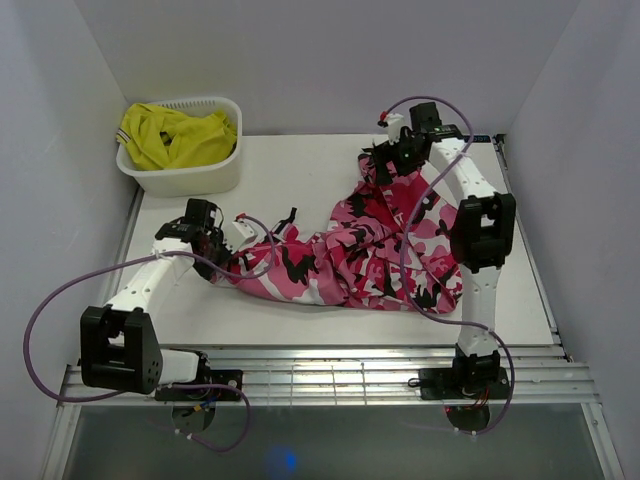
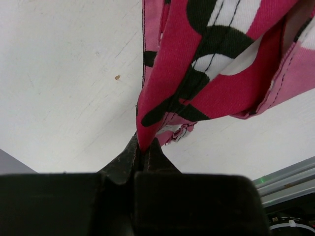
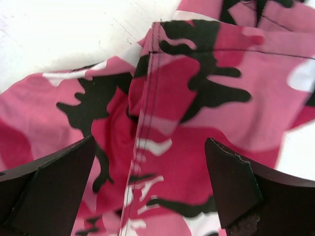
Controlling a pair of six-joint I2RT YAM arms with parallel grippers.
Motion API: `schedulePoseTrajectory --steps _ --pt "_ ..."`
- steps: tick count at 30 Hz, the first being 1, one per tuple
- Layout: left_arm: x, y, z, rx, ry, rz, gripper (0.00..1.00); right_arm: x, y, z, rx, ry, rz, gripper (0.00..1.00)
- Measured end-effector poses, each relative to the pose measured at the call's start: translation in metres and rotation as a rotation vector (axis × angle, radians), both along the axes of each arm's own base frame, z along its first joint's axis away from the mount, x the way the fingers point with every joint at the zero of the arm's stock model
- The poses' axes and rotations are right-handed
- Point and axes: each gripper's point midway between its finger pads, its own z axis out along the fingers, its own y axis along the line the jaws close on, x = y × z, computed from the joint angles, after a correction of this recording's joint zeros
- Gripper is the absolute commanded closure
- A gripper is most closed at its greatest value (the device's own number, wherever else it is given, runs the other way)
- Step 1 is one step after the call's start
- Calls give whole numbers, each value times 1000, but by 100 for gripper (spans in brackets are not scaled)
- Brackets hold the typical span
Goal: Fold and stack the trousers
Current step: Flatten the trousers out
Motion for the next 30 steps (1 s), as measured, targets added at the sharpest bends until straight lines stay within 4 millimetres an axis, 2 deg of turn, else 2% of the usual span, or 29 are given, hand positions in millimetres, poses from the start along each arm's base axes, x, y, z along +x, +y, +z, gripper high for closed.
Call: schedulePoseTrajectory --steps 1,5,6,8,9,13,15,17,20,21,22,23,25,27,28,29,30 --pt "0 0 0 -4 1 10 100 4 8 -11 -10 5 8 6" --pt "2 -1 -1 -15 10 50 100 7 22 -49 -78 43 13 31" --pt "3 -1 -1 -15 13 59 100 8 22 -56 -102 45 10 49" --pt "5 2 -3 -13 15 82 100 12 15 -63 -143 37 -2 76" --pt "6 4 -3 -10 16 95 100 15 9 -64 -158 27 -14 92" --pt "17 16 -2 -4 11 163 100 28 -32 -58 -195 4 -108 92" --pt "25 28 1 -3 -6 213 100 25 -57 -49 -206 -1 -152 92" --pt "33 39 4 -4 -27 260 100 15 -87 -32 -219 -8 -194 92" --pt "40 64 10 4 -60 343 100 -6 -130 8 -237 -49 -254 92" --pt "41 71 11 7 -70 361 100 -15 -147 25 -244 -73 -279 92" --pt "41 77 12 9 -75 379 100 -33 -163 48 -258 -101 -299 92" --pt "41 82 13 11 -79 391 100 -39 -178 54 -262 -105 -326 92" --pt "39 93 13 18 -80 414 100 -66 -213 75 -294 -143 -374 92" --pt "38 104 14 24 -88 433 100 -104 -244 76 -339 -126 -409 92" --pt "38 109 14 27 -92 441 100 -124 -261 70 -367 -101 -426 92" --pt "38 113 15 30 -99 450 100 -146 -272 59 -393 -57 -430 82" --pt "37 117 15 33 -104 458 100 -168 -279 46 -415 -1 -424 65"
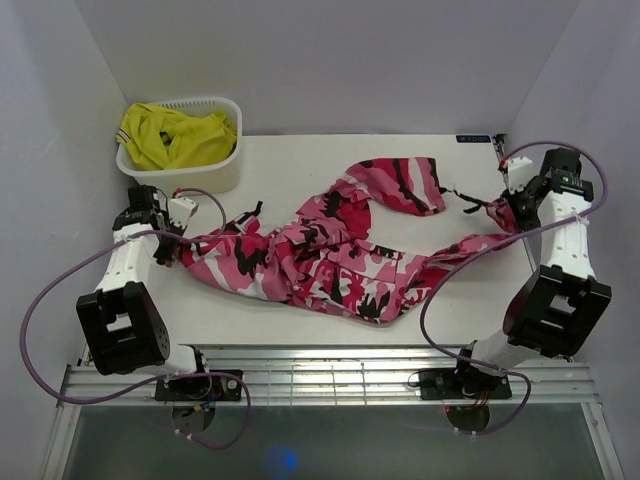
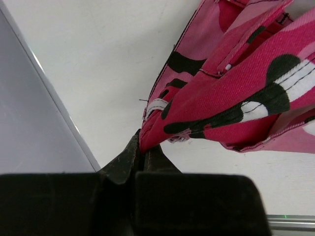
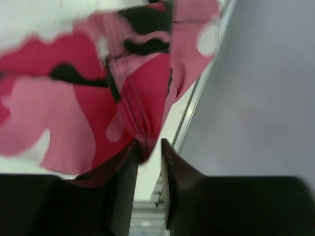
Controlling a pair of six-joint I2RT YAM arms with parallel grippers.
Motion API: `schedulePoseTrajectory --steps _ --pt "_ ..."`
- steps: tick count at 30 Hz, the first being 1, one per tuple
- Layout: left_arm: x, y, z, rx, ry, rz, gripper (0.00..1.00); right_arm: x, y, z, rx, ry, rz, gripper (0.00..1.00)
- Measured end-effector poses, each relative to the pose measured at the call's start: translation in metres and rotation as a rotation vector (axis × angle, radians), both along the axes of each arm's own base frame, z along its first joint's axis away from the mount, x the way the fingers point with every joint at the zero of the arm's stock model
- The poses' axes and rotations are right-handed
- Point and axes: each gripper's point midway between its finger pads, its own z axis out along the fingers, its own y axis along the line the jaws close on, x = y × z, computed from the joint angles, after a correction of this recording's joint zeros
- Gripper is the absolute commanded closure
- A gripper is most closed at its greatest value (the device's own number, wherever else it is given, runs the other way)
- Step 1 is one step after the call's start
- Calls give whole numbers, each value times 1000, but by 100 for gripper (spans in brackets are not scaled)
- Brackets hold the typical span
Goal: Fold and stack the trousers
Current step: Flatten the trousers out
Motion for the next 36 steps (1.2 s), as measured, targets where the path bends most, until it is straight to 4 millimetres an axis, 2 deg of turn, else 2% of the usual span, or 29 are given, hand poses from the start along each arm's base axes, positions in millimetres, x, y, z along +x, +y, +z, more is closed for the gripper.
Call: schedulePoseTrajectory --steps 2,4,5,7,9,12,14,15,17,19,24,26,28,30,31,32,34,35,36 --pt "0 6 0 7 -7 10 100 -39 -1 -27 0 129 30 32" --pt "0 10 1 11 -13 15 100 -64 10 -40 23 223 97 11" --pt "1 10 1 12 -16 14 100 -68 15 -41 34 241 125 3" --pt "1 10 2 12 -17 12 100 -62 24 -30 52 218 160 2" --pt "2 9 2 11 -19 10 100 -36 32 -5 75 156 190 2" --pt "2 9 1 9 -18 10 100 31 47 35 118 11 225 2" --pt "3 7 0 -3 -18 5 100 77 66 44 157 -62 266 2" --pt "3 5 -1 -15 -17 3 100 91 76 42 180 -69 285 2" --pt "3 1 -2 -39 -14 1 100 123 109 21 228 -57 332 2" --pt "3 -3 -1 -62 -14 4 100 141 144 -11 257 -13 370 3" --pt "9 -11 7 -113 -40 7 100 158 212 -92 238 108 427 10" --pt "11 -13 10 -131 -47 12 100 163 226 -113 200 120 425 10" --pt "12 -16 12 -144 -50 15 100 171 227 -121 155 103 415 10" --pt "13 -17 14 -154 -55 21 100 176 221 -126 118 91 394 2" --pt "13 -18 14 -159 -55 22 100 179 216 -127 95 85 383 12" --pt "13 -18 15 -164 -57 25 100 181 210 -129 74 83 378 32" --pt "15 -20 18 -177 -61 30 100 180 198 -138 37 93 368 47" --pt "15 -21 19 -181 -62 31 100 175 193 -146 24 110 365 69" --pt "16 -21 21 -186 -64 34 100 169 189 -154 24 134 361 83"
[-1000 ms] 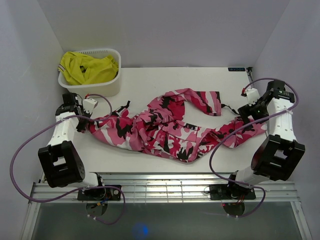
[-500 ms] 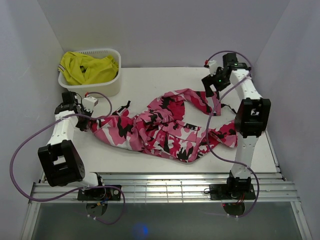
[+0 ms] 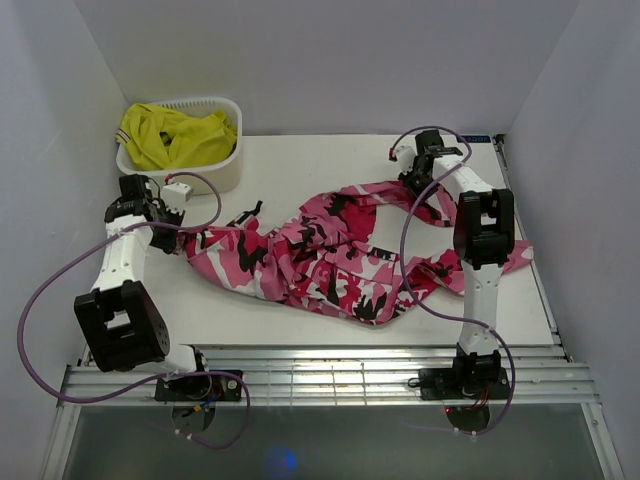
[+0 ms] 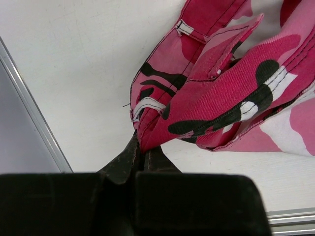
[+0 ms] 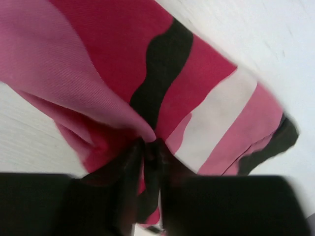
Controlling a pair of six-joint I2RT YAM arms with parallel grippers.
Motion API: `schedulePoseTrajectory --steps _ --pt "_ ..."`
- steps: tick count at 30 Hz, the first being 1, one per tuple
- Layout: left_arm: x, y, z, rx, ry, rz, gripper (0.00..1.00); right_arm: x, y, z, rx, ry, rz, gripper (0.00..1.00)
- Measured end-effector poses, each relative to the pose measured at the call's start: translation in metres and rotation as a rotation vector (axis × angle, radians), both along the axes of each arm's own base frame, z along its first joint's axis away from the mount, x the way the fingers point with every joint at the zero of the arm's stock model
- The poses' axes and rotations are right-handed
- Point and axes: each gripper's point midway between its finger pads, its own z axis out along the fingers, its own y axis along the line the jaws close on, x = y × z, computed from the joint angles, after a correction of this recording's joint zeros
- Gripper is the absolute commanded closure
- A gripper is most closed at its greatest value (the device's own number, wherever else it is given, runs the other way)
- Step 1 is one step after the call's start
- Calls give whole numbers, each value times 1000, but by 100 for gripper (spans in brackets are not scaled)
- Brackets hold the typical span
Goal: Fold and stack the trousers
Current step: Flatten the trousers out
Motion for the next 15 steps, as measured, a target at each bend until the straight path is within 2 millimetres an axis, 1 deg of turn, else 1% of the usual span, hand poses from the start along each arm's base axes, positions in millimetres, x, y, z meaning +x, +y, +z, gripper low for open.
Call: schedulePoseTrajectory --steps 1,3,5,7,8,10,12,13,15 --pt "2 -1 2 -5 -5 2 100 -3 -4 1 -13 2 2 92" --pt "5 -1 6 -10 -13 6 100 -11 -17 -2 -38 16 -7 92" --pt "6 0 7 -10 -18 12 100 -16 -31 3 -49 18 -23 92" --pt "6 0 8 -10 -20 21 100 -26 -56 9 -56 31 -62 92" --pt "6 2 8 -6 -21 28 100 -30 -72 15 -56 34 -89 92" --pt "7 6 11 5 -35 44 100 -34 -110 37 -52 4 -154 92" --pt "7 13 17 26 -60 67 100 -39 -149 71 -57 -56 -220 92" --pt "6 15 19 35 -72 77 100 -43 -164 86 -63 -84 -242 92" --pt "3 20 22 45 -93 93 100 -56 -196 123 -84 -148 -295 92"
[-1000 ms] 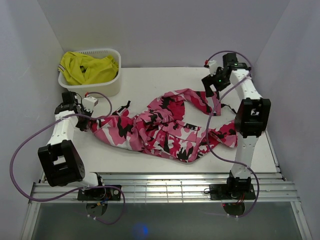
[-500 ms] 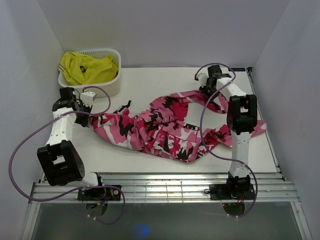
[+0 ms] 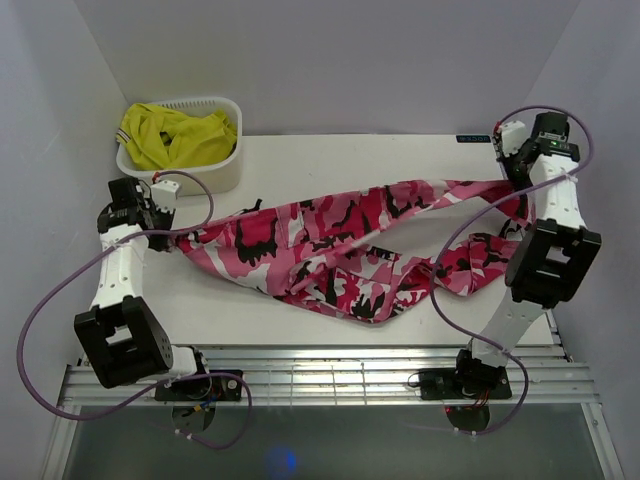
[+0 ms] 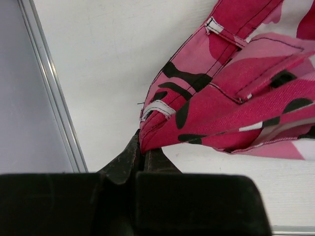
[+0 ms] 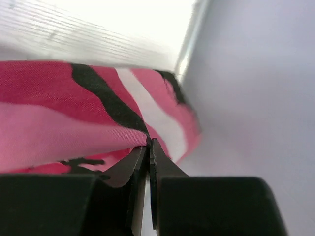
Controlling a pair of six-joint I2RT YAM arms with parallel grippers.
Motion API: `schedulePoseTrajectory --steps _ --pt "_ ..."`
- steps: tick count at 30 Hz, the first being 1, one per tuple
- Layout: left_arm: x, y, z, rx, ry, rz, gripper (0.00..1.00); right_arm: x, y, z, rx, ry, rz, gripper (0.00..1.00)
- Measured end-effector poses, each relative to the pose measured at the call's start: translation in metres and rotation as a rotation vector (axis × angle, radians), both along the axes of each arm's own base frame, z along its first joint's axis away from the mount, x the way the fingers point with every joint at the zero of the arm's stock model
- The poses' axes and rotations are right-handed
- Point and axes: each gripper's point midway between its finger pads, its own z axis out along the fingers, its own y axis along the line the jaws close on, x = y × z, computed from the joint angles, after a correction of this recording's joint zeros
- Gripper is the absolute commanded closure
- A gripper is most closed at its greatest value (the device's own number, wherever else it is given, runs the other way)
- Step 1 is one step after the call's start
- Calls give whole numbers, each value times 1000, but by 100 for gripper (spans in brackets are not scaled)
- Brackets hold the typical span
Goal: Fold and stack the trousers
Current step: Flatten the trousers out
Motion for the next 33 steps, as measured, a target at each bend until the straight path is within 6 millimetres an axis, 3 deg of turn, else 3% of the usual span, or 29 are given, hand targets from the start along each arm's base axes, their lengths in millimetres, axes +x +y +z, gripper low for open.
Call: schedulePoseTrajectory --steps 3,5,10,13,15,19,23,25,28,33 --pt "-9 7 -4 1 -9 26 100 -23 -22 37 -33 -63 -24 92" --pt "-18 12 -11 0 -2 39 100 -40 -23 43 -24 -65 -14 92" --pt "-50 14 -40 16 58 23 100 -86 -17 5 29 58 24 92" --pt "-61 12 -47 28 70 -1 100 -112 -14 -18 49 132 40 92" --pt "-59 11 -45 26 59 -13 100 -123 -10 -22 64 158 52 92" --pt "-39 8 -37 -39 44 -16 100 -112 -8 -4 89 143 59 92" --pt "12 10 -25 -145 22 -14 100 -56 -14 34 120 55 82 92" --pt "31 10 -23 -180 7 -25 100 -51 -13 35 128 48 101 92" --pt "35 5 -20 -207 -7 -61 100 -79 -2 19 168 132 126 92" --pt "21 -12 -4 -197 -36 -211 100 -164 27 -8 226 300 193 92"
